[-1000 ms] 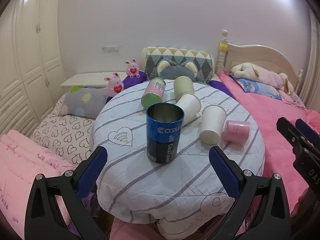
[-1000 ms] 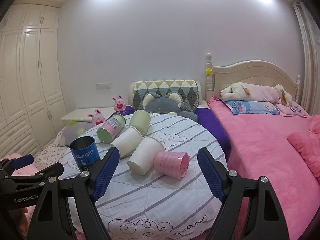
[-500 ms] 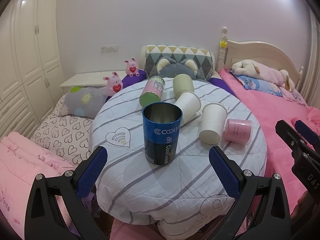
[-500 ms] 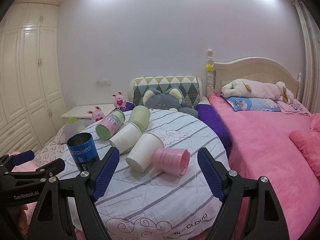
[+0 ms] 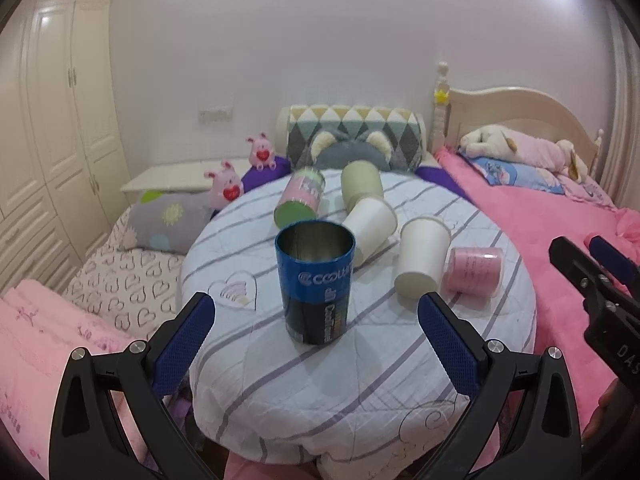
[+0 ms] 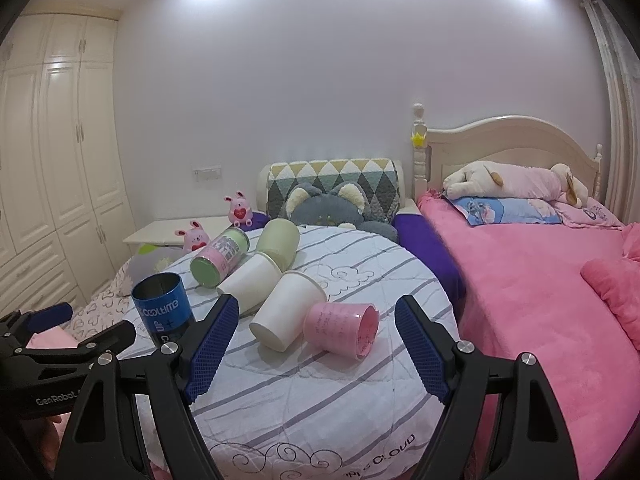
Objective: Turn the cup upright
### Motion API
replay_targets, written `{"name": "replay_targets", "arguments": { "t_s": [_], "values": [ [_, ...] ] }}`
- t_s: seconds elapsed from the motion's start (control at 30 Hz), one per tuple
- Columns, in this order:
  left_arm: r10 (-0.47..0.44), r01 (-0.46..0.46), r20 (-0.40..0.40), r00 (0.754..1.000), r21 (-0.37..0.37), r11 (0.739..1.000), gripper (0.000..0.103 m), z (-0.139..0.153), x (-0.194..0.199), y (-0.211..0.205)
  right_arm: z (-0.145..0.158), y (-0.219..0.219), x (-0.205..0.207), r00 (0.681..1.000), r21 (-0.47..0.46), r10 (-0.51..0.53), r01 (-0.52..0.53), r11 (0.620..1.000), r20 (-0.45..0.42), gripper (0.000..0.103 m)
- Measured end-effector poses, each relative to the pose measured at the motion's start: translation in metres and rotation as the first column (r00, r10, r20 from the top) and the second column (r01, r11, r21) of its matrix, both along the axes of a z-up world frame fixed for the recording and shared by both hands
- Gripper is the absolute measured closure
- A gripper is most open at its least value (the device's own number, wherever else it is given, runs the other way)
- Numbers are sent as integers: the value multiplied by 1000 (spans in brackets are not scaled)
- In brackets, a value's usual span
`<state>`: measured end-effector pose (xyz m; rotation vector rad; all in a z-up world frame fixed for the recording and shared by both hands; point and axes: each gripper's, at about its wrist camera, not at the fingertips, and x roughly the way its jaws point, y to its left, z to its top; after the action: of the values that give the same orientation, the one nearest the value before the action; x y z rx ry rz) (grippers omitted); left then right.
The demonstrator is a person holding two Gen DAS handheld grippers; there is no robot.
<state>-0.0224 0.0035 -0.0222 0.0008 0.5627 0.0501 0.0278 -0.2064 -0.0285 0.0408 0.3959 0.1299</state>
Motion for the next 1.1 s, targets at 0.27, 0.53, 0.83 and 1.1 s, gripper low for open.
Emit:
{"name": "replay_targets", "arguments": {
  "t_s": [0.27, 0.53, 0.83, 1.1],
  "values": [
    [-35, 34, 55, 998, 24, 999, 0, 4, -3, -10, -2, 3, 0, 1000, -17, -3, 3, 1000, 30, 21],
    [-38, 36, 60, 997, 32, 999, 0, 2, -1, -13, -2, 2, -2, 999, -19, -1, 2, 1000, 47, 21],
    [-36, 34, 55, 998, 29, 999, 0, 1, -1, -12, -3, 3, -1, 999, -18, 2, -2, 1000, 43, 21],
    [-36, 35, 57, 998, 27, 999, 0, 0, 0, -11, -4, 3, 0, 999, -20, 4, -3, 1000, 38, 21]
  ]
}}
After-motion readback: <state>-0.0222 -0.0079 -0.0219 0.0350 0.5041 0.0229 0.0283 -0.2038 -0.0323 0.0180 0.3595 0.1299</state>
